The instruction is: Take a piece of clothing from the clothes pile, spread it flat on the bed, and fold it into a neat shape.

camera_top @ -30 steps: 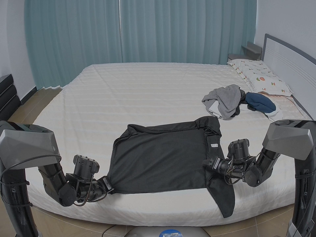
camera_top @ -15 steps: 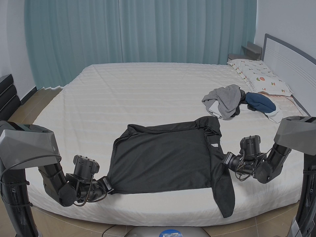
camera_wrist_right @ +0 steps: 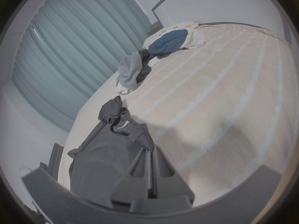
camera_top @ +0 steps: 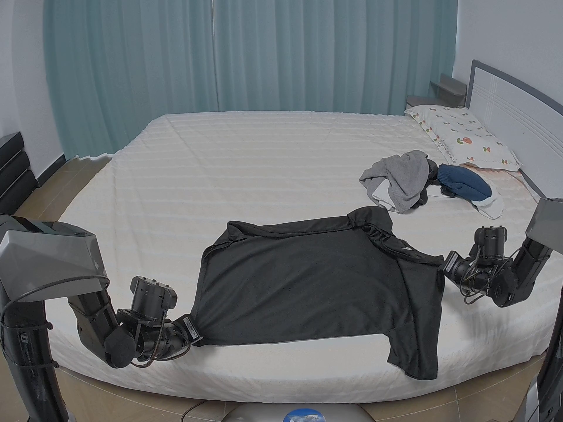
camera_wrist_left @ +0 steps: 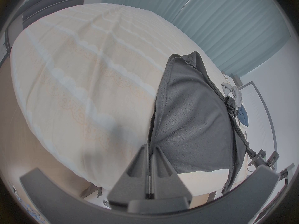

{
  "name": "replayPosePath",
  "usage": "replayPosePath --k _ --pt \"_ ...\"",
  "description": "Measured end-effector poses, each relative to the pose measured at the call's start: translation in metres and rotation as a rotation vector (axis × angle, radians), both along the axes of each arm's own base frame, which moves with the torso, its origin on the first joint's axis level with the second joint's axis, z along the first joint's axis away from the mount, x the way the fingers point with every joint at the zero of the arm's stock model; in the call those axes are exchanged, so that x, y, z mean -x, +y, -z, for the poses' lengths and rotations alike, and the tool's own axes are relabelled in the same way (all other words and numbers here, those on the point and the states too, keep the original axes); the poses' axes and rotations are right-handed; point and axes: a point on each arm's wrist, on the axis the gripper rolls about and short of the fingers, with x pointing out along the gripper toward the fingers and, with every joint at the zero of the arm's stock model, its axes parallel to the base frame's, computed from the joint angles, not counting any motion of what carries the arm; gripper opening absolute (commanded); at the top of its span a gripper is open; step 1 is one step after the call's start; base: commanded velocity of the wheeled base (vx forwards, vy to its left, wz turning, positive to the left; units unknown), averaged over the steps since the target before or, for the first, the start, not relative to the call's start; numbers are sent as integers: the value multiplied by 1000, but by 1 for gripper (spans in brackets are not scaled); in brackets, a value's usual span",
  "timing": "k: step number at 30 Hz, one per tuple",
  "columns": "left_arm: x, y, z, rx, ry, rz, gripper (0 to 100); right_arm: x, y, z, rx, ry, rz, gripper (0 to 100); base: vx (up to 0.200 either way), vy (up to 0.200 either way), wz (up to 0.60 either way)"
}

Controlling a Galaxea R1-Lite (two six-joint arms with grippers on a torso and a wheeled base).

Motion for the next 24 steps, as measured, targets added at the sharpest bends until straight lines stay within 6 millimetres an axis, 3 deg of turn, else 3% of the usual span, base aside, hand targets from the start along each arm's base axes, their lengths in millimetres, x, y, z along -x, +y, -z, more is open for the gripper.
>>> replayPosePath --k 24 --pt "0 0 0 0 2 1 0 -12 -44 21 19 13 104 0 0 0 0"
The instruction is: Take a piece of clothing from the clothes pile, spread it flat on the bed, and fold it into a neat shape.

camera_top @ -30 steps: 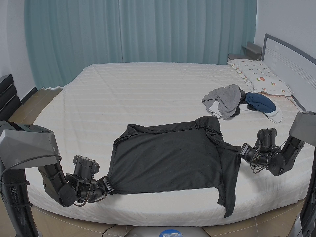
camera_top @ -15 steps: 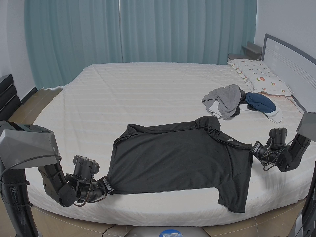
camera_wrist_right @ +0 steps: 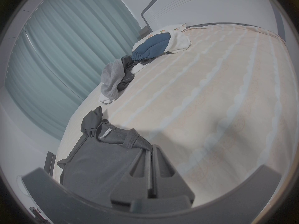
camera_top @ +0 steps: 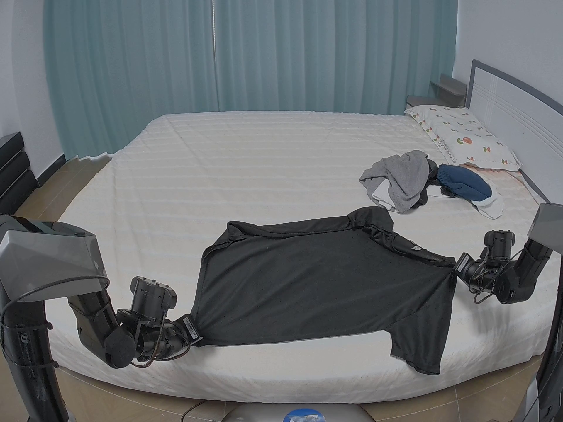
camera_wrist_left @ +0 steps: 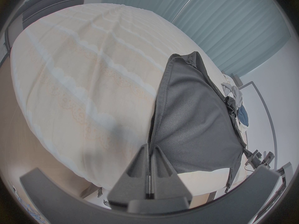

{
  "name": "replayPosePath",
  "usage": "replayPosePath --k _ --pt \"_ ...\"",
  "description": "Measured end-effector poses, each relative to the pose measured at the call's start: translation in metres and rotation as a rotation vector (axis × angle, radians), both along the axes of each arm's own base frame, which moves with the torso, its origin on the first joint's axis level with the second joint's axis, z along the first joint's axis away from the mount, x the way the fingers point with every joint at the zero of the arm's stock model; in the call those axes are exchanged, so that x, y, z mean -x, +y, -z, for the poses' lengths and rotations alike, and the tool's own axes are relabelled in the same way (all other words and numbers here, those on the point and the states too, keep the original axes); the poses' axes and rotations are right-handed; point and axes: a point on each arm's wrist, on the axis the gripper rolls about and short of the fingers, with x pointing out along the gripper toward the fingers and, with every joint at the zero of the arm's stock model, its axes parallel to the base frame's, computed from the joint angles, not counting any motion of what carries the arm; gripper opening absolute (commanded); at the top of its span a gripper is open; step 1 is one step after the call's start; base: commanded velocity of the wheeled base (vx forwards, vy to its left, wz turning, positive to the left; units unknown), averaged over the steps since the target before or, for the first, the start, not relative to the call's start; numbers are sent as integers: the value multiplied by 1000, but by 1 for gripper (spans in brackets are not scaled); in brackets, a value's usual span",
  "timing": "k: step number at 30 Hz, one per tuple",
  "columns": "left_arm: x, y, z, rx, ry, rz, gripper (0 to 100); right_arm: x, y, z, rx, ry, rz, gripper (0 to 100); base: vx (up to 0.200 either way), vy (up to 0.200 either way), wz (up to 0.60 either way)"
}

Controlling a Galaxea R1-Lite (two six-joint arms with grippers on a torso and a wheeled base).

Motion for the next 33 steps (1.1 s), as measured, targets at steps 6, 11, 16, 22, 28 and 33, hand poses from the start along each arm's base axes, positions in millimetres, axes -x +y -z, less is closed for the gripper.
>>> replayPosePath --k 6,11,16,22,28,33 --pt "0 0 0 0 0 0 0 -2 -5 2 0 -2 14 0 0 0 0" --pt "0 0 0 0 0 1 0 -2 -8 4 0 3 23 100 0 0 0" --pt "0 0 0 0 0 1 0 -2 -9 6 -1 10 23 100 0 0 0" --pt "0 0 0 0 0 1 0 1 -9 2 1 4 24 100 0 0 0" --pt "0 0 0 -1 1 1 0 19 -4 -13 7 10 9 100 0 0 0" --pt "0 0 0 -1 2 0 0 43 4 -15 30 62 -66 100 0 0 0"
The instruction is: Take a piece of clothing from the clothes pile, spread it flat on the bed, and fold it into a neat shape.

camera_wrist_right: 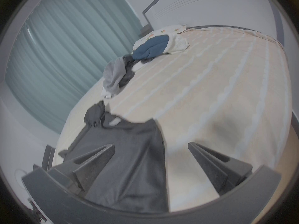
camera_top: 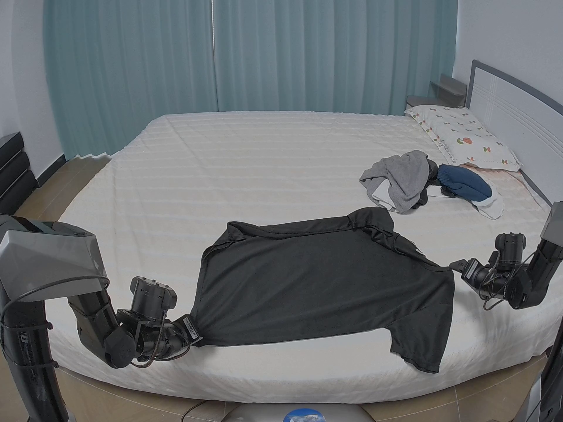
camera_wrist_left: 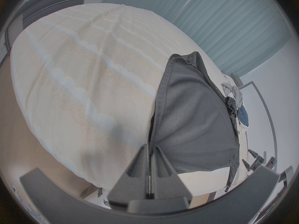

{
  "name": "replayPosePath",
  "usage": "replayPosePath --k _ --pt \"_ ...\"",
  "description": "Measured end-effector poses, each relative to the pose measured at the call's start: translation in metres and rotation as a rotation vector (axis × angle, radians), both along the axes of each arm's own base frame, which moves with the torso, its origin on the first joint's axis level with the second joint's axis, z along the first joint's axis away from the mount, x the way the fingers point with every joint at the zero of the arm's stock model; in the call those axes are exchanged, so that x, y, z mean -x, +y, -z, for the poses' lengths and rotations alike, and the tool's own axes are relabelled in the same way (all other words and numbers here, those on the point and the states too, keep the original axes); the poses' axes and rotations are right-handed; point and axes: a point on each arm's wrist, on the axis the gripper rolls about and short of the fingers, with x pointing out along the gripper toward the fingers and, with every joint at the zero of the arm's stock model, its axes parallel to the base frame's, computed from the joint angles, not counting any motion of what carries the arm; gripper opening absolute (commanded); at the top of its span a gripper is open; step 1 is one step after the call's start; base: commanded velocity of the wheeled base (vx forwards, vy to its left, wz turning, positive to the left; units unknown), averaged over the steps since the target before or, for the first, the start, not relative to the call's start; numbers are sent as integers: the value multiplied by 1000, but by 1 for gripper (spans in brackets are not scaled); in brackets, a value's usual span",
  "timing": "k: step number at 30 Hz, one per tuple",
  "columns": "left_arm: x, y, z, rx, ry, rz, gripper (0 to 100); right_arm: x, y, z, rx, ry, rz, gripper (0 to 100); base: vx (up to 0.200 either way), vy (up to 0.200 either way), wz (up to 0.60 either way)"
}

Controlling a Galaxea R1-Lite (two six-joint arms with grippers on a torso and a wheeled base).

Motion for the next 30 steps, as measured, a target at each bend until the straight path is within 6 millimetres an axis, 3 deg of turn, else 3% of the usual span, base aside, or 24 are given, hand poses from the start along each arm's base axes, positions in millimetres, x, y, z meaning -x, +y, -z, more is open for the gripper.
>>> replayPosePath --k 11,24,25,30 --pt "0 0 0 -1 2 2 0 48 14 16 -33 139 -168 100 0 0 0" --pt "2 1 1 -4 4 5 0 54 29 27 -90 188 -239 100 0 0 0" --pt "2 1 1 -4 4 5 0 53 29 29 -89 192 -242 0 0 0 0" --pt "2 0 1 -7 4 9 0 54 31 33 -96 210 -245 0 0 0 0"
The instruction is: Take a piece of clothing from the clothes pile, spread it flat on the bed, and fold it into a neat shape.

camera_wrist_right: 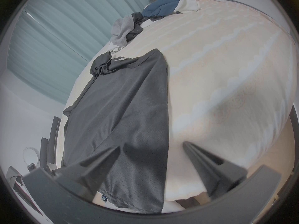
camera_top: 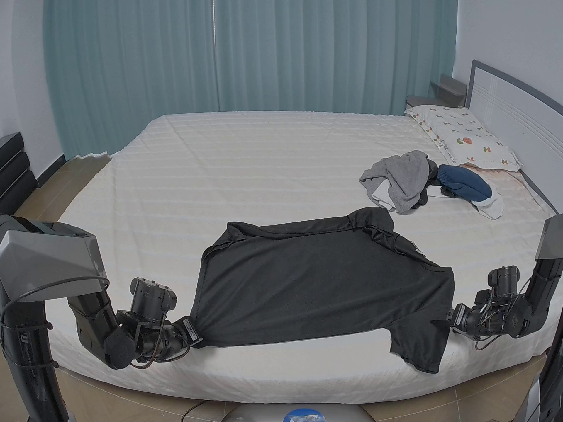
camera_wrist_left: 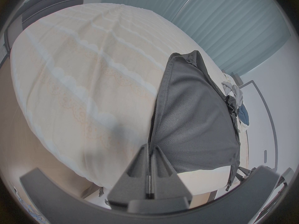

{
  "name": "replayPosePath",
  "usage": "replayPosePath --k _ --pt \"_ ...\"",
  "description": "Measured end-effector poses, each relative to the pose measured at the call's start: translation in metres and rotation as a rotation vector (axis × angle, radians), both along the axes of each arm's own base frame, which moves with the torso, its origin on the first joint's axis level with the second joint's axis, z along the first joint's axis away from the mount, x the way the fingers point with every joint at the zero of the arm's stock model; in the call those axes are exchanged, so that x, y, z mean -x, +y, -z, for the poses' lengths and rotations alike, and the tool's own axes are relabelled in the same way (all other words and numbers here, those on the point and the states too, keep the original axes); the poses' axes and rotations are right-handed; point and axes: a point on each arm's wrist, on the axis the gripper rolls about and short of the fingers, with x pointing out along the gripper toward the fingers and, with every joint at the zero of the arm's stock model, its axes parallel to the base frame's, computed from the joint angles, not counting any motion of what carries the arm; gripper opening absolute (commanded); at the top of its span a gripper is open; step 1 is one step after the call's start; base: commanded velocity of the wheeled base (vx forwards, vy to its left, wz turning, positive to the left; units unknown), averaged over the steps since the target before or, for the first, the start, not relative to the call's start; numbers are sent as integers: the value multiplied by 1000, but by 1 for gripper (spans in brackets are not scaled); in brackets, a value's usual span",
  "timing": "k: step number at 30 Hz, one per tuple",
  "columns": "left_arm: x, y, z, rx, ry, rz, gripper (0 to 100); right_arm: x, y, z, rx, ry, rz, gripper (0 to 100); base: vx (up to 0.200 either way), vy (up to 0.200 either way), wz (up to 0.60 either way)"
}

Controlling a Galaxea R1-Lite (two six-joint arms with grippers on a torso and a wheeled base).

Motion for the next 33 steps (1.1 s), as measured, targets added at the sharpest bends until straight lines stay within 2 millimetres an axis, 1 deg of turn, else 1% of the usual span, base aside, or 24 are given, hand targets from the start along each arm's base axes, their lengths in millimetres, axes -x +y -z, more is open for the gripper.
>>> replayPosePath --k 7,13,21,28,33 --pt "0 0 0 -5 0 5 0 5 1 -1 13 8 -7 0 0 0 0" --pt "2 1 0 -31 0 32 0 14 1 -8 42 0 -34 0 0 0 0" --pt "14 15 -4 -127 1 109 0 32 -1 -13 134 2 -131 0 0 0 0" --pt "30 25 -6 -199 91 162 0 48 -1 -11 222 36 -208 0 0 0 0" --pt "32 27 -10 -210 99 167 0 55 2 -10 237 53 -236 0 0 0 0"
